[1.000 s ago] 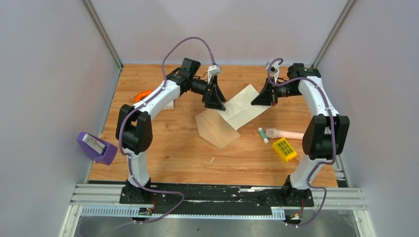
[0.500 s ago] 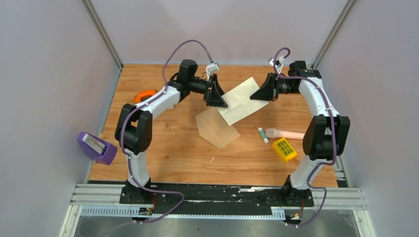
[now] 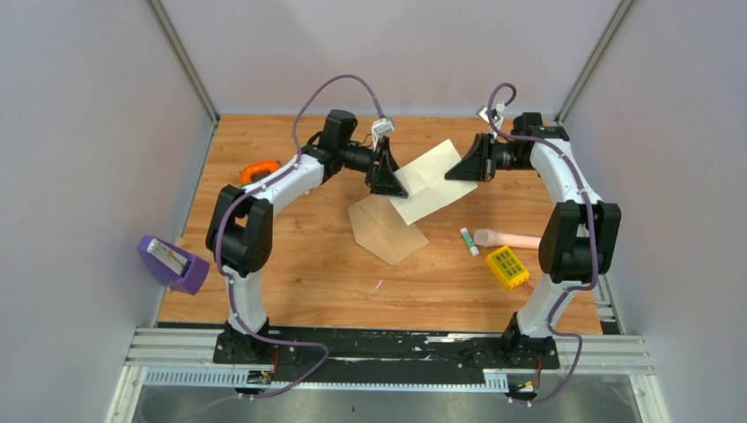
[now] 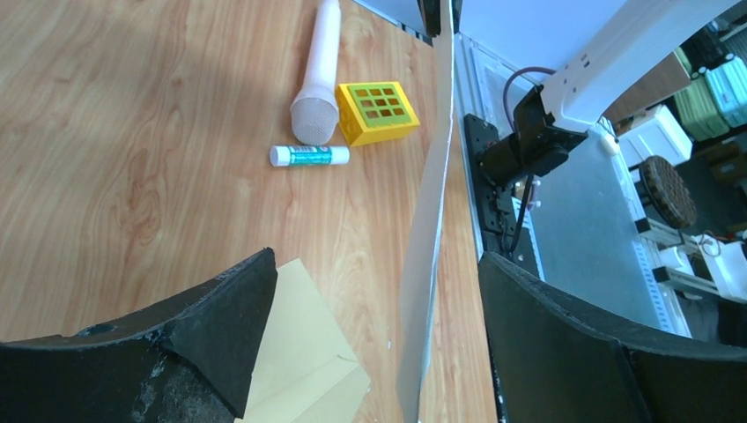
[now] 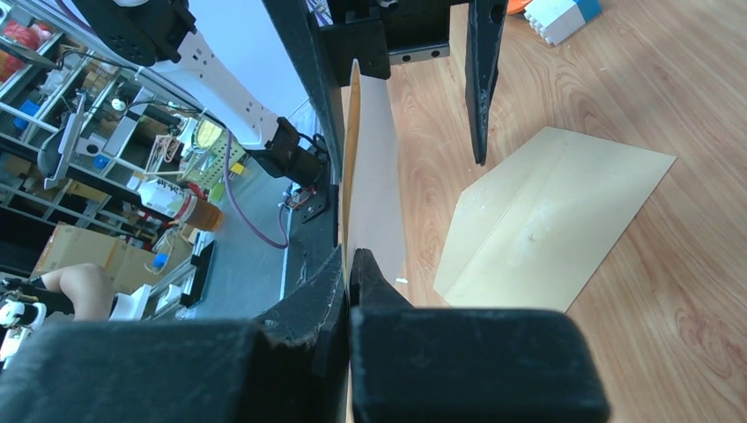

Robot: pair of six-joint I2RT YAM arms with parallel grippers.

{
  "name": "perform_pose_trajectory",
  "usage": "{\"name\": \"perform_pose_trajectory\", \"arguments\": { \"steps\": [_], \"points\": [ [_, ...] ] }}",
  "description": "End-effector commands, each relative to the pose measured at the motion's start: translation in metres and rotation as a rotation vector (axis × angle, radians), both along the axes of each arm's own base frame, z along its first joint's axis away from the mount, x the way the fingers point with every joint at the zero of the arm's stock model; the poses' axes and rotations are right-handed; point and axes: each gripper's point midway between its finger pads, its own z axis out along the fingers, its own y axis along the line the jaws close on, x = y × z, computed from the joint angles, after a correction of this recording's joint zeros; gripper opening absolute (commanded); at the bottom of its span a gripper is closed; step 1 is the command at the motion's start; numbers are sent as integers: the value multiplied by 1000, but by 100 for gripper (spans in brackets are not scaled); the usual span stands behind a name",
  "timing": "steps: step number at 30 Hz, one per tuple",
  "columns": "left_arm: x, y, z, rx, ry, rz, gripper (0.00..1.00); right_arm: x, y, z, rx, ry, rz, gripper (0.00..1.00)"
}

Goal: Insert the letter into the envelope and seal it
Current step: Fold the letter.

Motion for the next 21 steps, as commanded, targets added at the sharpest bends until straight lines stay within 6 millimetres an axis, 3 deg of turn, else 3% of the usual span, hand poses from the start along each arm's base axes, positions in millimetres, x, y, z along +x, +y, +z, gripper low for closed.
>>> {"name": "perform_pose_trajectory", "arguments": {
  "steps": [1, 14, 21],
  "points": [
    [-5, -5, 18, -8, -93, -16, 93, -14, 3, 50, 296, -6, 73, 0],
    [-4, -10, 13, 20, -114, -7, 92, -24, 6, 55, 334, 32, 122, 0],
    [-7, -12, 13, 16, -96, -30, 73, -28, 23, 50, 287, -1, 159, 0]
  ]
}}
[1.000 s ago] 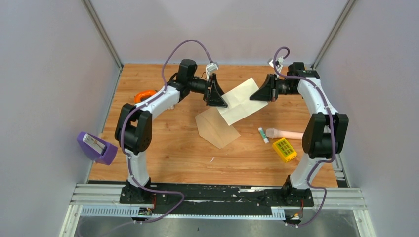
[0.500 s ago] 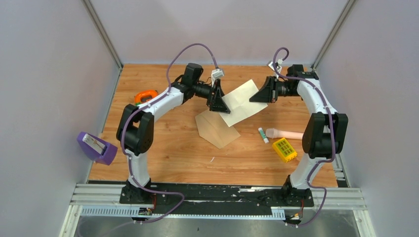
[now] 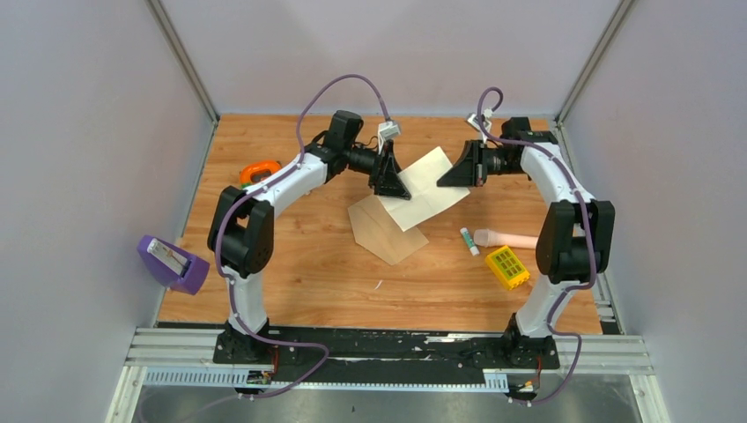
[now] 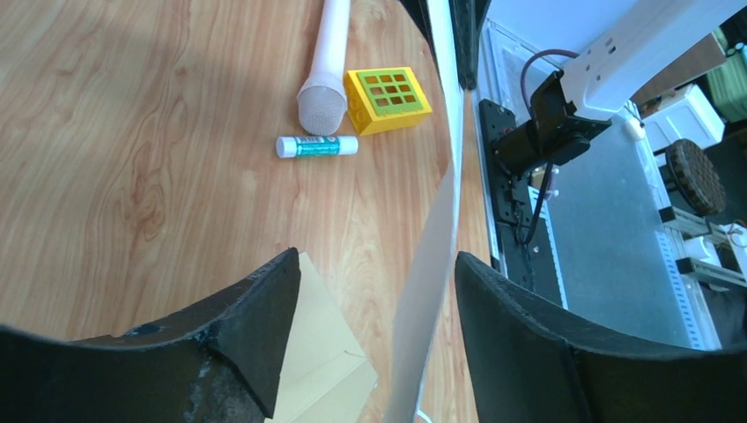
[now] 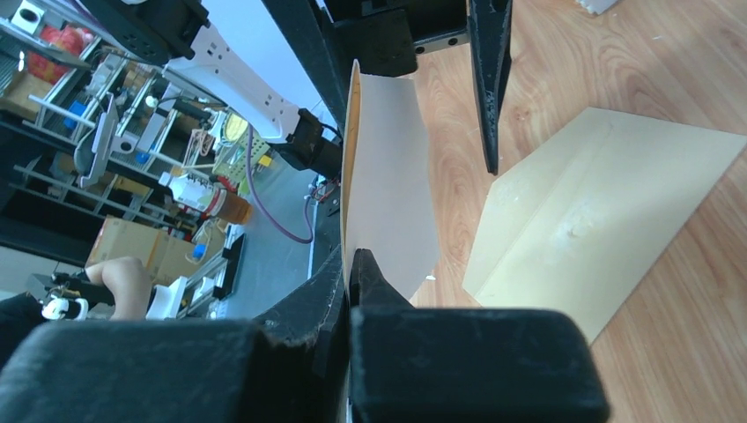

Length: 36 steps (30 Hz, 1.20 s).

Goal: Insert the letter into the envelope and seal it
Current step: Fold the letter.

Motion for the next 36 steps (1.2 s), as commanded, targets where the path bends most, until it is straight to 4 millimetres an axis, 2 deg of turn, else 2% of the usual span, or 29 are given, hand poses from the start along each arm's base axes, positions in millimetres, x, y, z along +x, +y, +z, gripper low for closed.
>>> {"name": "perform_pose_trajectory", "arguments": {
  "steps": [1, 2, 7, 12, 20, 21, 24, 31, 36],
  "points": [
    [-1, -5, 21, -39, -56, -33, 70, -17, 10, 60, 274, -91, 107, 0],
    [-1, -5, 21, -39, -52, -33, 65, -15, 11, 59, 255, -103, 103, 0],
    [-2, -5, 19, -37, -31, -38, 52, -9, 12, 50, 129, -182, 70, 0],
    [-3, -5, 20, -43, -30, -47, 47, -8, 13, 48, 92, -202, 64, 0],
    [-4, -5, 25, -49, -36, -48, 36, -6, 22, 33, 62, -169, 80, 0],
    [-4, -5, 24, -47, -32, -44, 35, -8, 24, 31, 46, -180, 85, 2],
    [0, -6, 22, -35, -22, -26, 29, -13, 33, 24, -23, -238, 99, 16],
    [3, -7, 17, -23, 0, -15, 17, -12, 34, 21, -109, -300, 87, 31],
    [7, -7, 14, -4, 0, 6, 12, -21, 33, 33, -105, -367, 89, 47]
  ]
}}
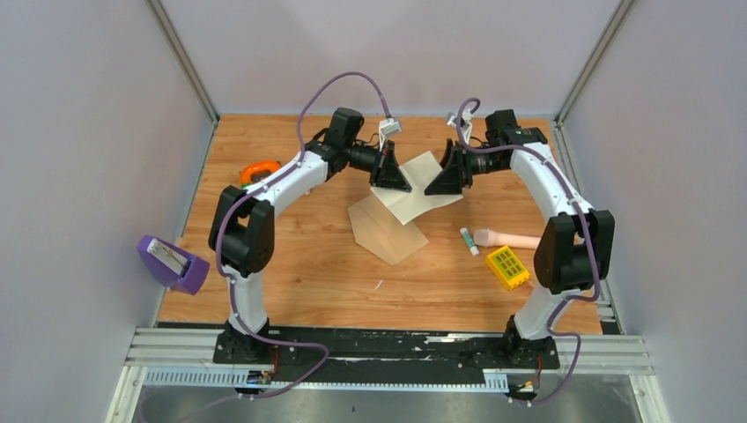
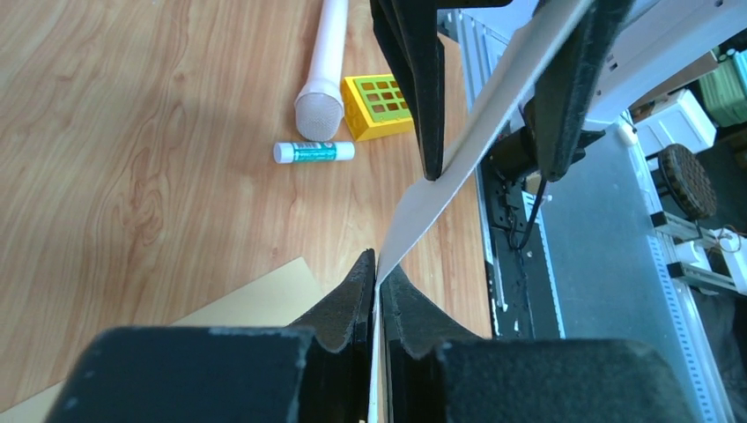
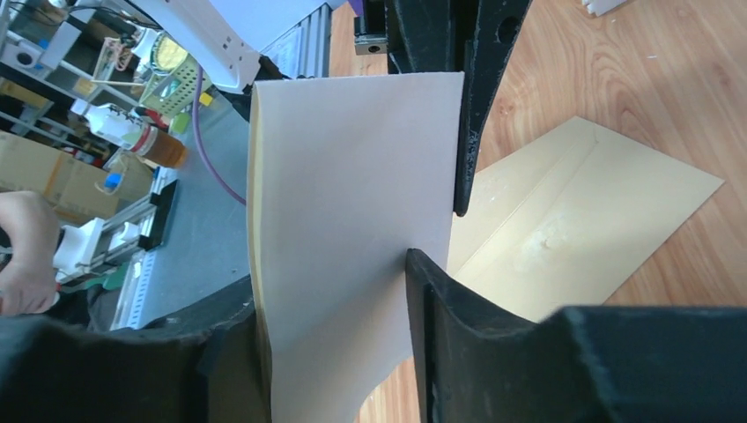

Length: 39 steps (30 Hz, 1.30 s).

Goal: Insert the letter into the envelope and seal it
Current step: Fold the letter.

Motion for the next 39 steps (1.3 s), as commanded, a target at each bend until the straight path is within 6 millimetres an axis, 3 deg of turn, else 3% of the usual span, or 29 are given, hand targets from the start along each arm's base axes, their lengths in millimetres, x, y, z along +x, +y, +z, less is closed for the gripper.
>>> {"name": "perform_pose_trajectory", "arguments": {
  "steps": [1, 8, 17, 23, 28, 30, 33, 39],
  "points": [
    [8, -4, 4, 6, -7, 15, 11, -5, -2, 34, 19, -189, 4, 50],
    [11, -4, -2, 25, -2, 25, 11, -7, -4, 35, -3, -237, -2, 66],
    [10, -5, 3, 8, 9, 13, 11, 6, -1, 15, -31, -166, -5, 67],
    [2, -3, 10, -27, 6, -31, 11, 15, -3, 9, -76, -167, -43, 52],
    [-3, -1, 14, -43, -2, -52, 16, 18, -3, 11, -71, -162, -44, 14],
    [-3, -2, 15, -45, 0, -51, 32, 18, -2, 11, -66, -156, -41, 2],
    [-2, -2, 17, -53, 5, -48, 39, 17, -2, 12, -60, -150, -39, 0],
    [-2, -2, 18, -63, 21, -54, 34, 21, -4, 14, -74, -166, -58, 0]
  ]
}}
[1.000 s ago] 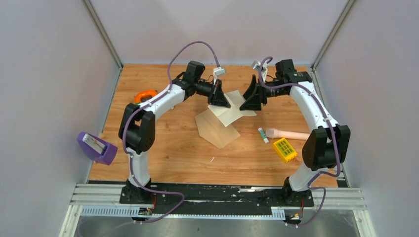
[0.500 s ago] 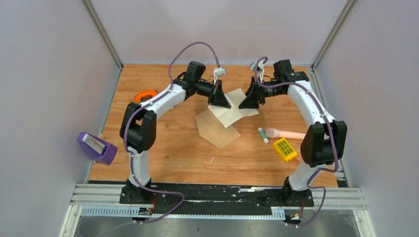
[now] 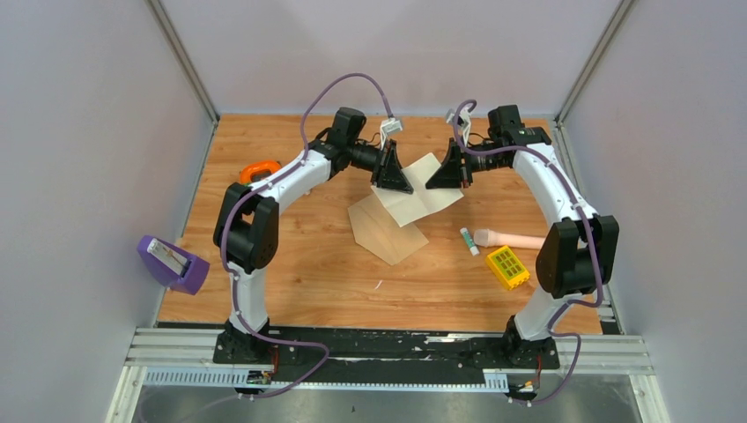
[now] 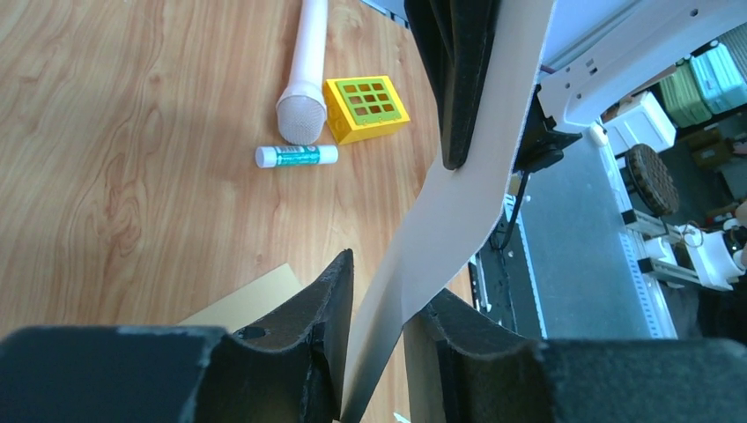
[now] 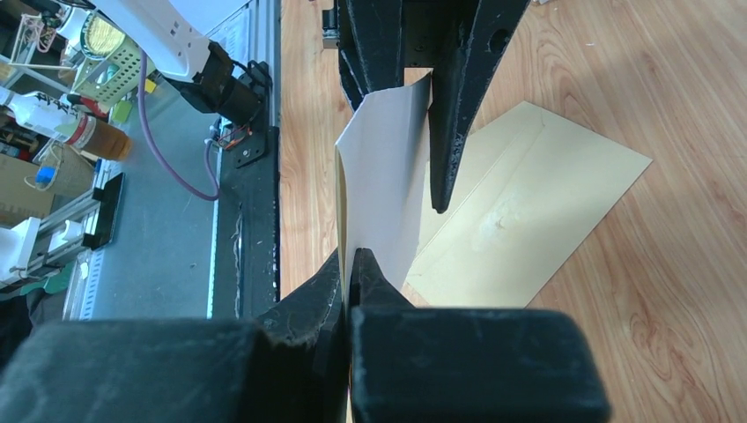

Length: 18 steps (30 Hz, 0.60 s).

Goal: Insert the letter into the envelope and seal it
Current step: Fold the letter.

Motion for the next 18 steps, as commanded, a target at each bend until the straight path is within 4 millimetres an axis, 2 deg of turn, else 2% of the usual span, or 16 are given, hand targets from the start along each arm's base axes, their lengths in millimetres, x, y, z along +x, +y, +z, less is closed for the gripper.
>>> {"name": "perform_pose_trajectory", "arguments": {
  "steps": [1, 6, 14, 18],
  "points": [
    [-3, 2, 20, -49, -23, -23, 34, 14, -1, 14, 12, -66, -19, 0],
    [3, 5, 24, -71, -4, -16, 34, 22, -12, 19, 32, -63, -66, 0],
    [6, 4, 28, -101, 15, -19, 25, 21, -10, 18, 49, -50, -67, 0],
    [7, 3, 30, -103, 21, -17, 32, 20, -7, 17, 49, -50, -57, 0]
  ]
}}
